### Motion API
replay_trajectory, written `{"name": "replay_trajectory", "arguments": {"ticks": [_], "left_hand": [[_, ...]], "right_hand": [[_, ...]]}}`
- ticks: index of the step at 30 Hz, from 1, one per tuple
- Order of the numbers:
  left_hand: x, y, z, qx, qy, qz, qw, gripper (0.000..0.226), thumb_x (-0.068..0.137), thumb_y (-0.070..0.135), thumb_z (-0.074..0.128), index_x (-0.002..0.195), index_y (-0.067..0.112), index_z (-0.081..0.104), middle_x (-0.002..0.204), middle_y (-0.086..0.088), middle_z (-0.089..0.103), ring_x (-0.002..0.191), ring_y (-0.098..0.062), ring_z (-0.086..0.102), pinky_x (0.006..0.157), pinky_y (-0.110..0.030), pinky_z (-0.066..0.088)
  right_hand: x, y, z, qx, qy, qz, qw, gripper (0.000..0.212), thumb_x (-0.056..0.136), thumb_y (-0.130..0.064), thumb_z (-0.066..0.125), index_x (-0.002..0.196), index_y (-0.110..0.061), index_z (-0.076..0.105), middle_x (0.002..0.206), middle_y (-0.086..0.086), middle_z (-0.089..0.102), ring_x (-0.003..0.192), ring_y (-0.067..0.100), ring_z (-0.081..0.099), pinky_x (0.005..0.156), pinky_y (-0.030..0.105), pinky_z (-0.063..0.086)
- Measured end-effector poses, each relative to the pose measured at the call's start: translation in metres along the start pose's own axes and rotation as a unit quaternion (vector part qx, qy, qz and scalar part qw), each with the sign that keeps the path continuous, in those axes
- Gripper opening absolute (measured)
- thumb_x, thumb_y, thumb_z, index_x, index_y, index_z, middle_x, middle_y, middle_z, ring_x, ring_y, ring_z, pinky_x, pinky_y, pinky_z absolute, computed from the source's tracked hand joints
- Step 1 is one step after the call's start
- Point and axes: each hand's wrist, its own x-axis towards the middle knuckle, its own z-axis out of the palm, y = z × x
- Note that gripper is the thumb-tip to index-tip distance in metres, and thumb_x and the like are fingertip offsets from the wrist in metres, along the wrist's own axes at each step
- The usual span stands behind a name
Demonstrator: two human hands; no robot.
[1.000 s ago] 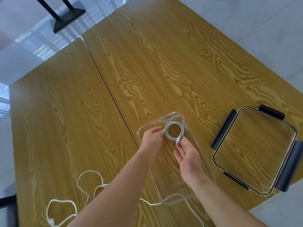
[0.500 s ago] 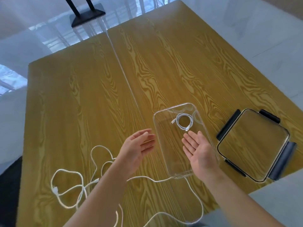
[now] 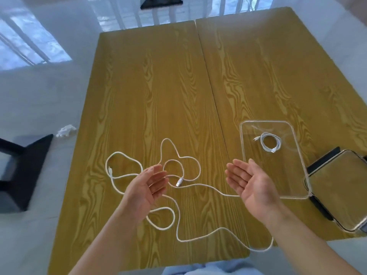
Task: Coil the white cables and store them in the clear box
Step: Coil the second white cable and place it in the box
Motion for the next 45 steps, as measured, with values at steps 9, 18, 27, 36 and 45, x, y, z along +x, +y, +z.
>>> {"name": "replay_trajectory", "arguments": {"ticks": [9, 18, 27, 36, 45], "left_hand": [[-0.009, -0.011, -0.100, -0.028, 0.081, 0.002, 0.996, 0.021, 0.100, 0.019, 0.050, 0.108, 0.012, 0.068, 0.097, -0.010, 0.073, 0.087, -0.025, 0.066, 0.084, -0.040, 0.050], [0.005, -0.012, -0.144, 0.015, 0.135, -0.010, 0.991, 0.016, 0.100, 0.014, 0.055, 0.104, 0.007, 0.069, 0.089, -0.009, 0.072, 0.079, -0.022, 0.066, 0.075, -0.035, 0.053], [0.037, -0.006, -0.154, 0.252, 0.175, 0.062, 0.950, 0.006, 0.094, 0.019, 0.065, 0.094, 0.020, 0.071, 0.085, -0.003, 0.071, 0.077, -0.016, 0.063, 0.067, -0.029, 0.054], [0.075, 0.011, -0.158, 0.365, 0.283, 0.055, 0.885, 0.017, 0.090, 0.030, 0.068, 0.098, 0.015, 0.063, 0.093, 0.002, 0.064, 0.086, -0.013, 0.060, 0.067, -0.026, 0.047], [0.085, 0.009, -0.162, 0.387, 0.277, 0.036, 0.879, 0.009, 0.089, 0.025, 0.069, 0.093, 0.017, 0.068, 0.097, -0.002, 0.069, 0.084, -0.015, 0.064, 0.060, -0.023, 0.047]], "right_hand": [[-0.005, 0.033, 0.045, -0.124, -0.028, 0.004, 0.992, 0.036, 0.104, -0.030, 0.045, 0.116, -0.004, 0.066, 0.109, 0.016, 0.076, 0.106, 0.031, 0.069, 0.092, 0.045, 0.054], [0.012, 0.050, 0.073, -0.212, -0.025, 0.008, 0.977, 0.032, 0.104, -0.026, 0.046, 0.113, -0.002, 0.066, 0.111, 0.021, 0.073, 0.097, 0.032, 0.070, 0.084, 0.045, 0.057], [0.036, 0.078, 0.120, -0.369, -0.076, 0.041, 0.926, 0.023, 0.102, -0.020, 0.052, 0.108, -0.007, 0.068, 0.105, 0.020, 0.071, 0.088, 0.027, 0.068, 0.082, 0.042, 0.059], [0.052, 0.115, 0.163, -0.513, -0.148, 0.080, 0.842, 0.016, 0.099, -0.026, 0.058, 0.102, -0.018, 0.071, 0.103, 0.013, 0.073, 0.086, 0.018, 0.068, 0.084, 0.034, 0.062], [0.074, 0.133, 0.188, -0.532, -0.141, 0.096, 0.830, 0.017, 0.096, -0.019, 0.062, 0.112, -0.015, 0.068, 0.099, 0.007, 0.073, 0.084, 0.016, 0.070, 0.082, 0.032, 0.062]]}}
